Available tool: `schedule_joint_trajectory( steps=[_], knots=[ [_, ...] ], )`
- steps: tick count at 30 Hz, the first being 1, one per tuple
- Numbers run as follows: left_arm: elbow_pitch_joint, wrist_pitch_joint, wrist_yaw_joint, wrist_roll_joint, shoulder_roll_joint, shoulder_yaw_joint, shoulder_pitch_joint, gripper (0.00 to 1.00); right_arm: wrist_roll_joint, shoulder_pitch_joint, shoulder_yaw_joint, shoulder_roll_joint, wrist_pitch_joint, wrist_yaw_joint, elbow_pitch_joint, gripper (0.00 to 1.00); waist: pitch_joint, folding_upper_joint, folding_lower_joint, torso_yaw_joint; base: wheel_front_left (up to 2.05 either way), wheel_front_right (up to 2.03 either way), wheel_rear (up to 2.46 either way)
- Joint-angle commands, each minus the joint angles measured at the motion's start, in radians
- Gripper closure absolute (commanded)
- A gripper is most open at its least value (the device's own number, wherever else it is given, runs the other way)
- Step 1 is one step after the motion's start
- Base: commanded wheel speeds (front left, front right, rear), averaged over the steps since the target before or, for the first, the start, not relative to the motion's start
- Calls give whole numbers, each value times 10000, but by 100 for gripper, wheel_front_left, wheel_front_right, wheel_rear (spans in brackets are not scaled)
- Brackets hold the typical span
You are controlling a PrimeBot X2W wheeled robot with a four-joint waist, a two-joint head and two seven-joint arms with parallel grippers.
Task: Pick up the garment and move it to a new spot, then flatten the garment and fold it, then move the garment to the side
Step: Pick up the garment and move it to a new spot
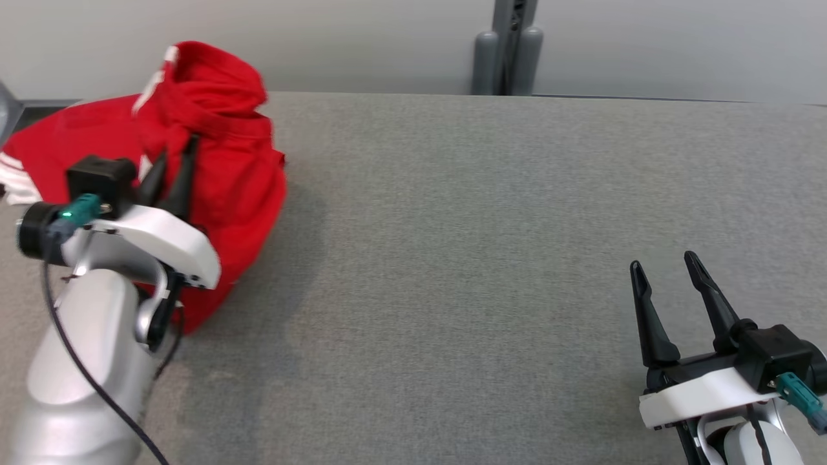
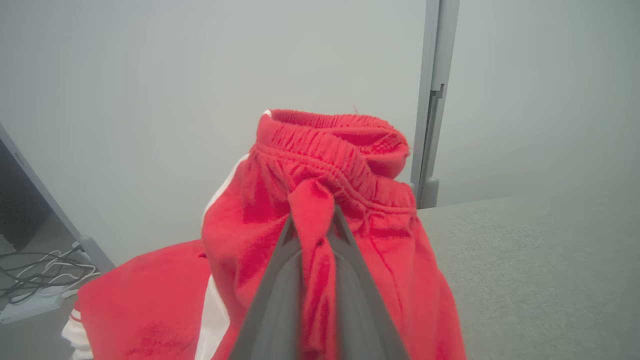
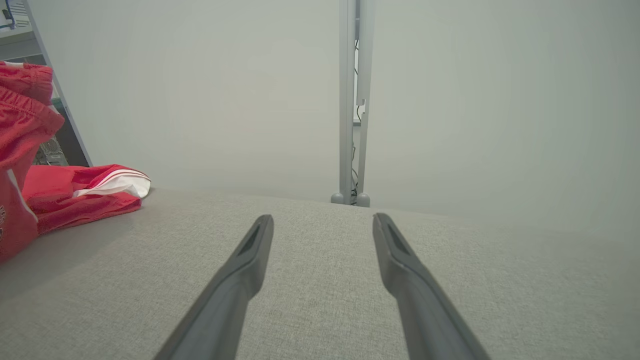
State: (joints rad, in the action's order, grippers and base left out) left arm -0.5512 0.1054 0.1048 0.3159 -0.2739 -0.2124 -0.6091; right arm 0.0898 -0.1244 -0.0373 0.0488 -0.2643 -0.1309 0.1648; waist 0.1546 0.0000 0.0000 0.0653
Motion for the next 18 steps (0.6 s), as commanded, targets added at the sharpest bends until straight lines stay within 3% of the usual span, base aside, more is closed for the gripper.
schedule_joint_trajectory(
  steps=[1, 10, 18],
  knots=[
    [558, -257, 54, -76, 151, -260, 261, 100, 82, 111, 44, 38, -15, 1, -50, 0, -88, 0, 0, -375, 0, 0, 0],
    [1680, -1093, 135, -312, 825, -1572, 756, 100, 251, 22, -125, 37, -15, 3, -97, 0, 149, 0, 0, -1596, 0, 0, 0],
    [1216, -1266, 234, -533, 1561, -3127, 226, 100, 462, -108, -353, 35, -15, 1, -119, 0, 599, 0, 0, -2684, 0, 0, 0]
  ],
)
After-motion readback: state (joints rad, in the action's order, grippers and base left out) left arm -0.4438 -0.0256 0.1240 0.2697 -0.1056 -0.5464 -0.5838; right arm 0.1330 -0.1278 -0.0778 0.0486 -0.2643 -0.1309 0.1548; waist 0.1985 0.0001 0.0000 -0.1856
